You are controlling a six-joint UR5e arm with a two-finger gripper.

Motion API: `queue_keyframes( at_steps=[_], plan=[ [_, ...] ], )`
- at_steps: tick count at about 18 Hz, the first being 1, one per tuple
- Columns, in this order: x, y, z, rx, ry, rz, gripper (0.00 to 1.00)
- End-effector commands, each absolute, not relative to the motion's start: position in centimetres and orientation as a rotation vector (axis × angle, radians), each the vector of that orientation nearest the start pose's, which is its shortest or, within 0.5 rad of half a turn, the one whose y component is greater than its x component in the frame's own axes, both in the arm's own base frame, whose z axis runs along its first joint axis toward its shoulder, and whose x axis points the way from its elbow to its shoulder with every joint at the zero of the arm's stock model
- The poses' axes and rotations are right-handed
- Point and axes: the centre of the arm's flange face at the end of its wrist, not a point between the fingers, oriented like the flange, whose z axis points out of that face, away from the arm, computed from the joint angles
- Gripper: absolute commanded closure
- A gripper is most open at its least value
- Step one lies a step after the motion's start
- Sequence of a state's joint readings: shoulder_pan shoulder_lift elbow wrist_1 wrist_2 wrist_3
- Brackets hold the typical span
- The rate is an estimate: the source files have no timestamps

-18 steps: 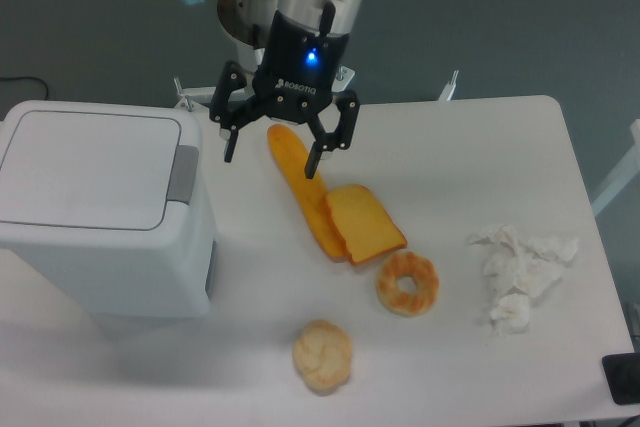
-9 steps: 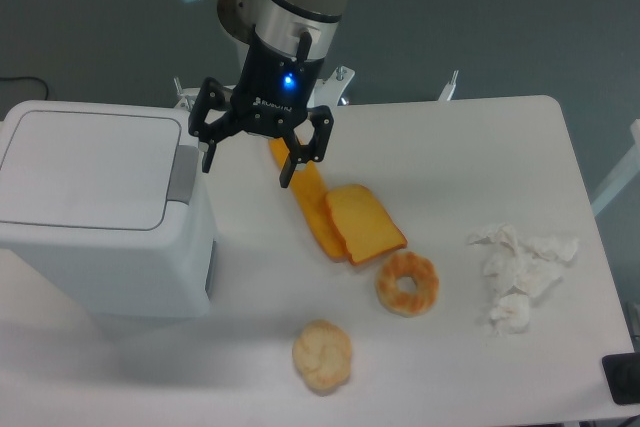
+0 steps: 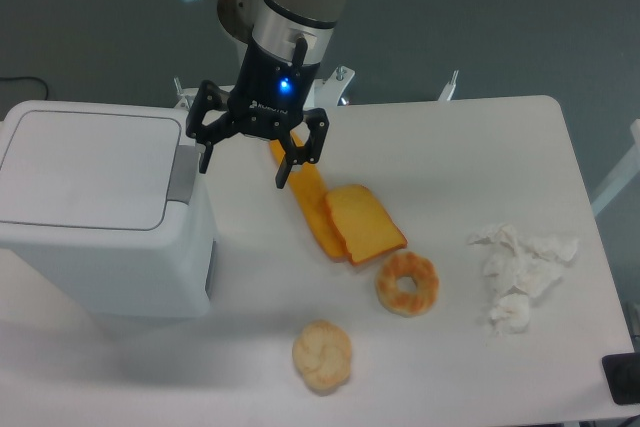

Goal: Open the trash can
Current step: 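Lower the gripper onto the lid edge by the grey button strip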

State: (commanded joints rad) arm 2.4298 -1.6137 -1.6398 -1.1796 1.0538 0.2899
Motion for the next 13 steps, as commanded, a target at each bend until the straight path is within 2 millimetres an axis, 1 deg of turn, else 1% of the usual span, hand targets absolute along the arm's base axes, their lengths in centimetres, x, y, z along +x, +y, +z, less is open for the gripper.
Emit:
queue_keyframes(
  at_steps=[4, 8, 10, 13],
  plan=[
    [-27.9, 48.4, 48.7, -2.530, -0.635, -0.381, 0.00],
    [-27.7, 48.9, 48.1, -2.539, -0.628, -0.391, 0.00],
    [-27.5, 48.9, 47.5, -2.547, -0.630, -0.400, 0.00],
    [-27.3, 48.9, 47.5, -2.549, -0.624, -0.400, 0.00]
  ],
)
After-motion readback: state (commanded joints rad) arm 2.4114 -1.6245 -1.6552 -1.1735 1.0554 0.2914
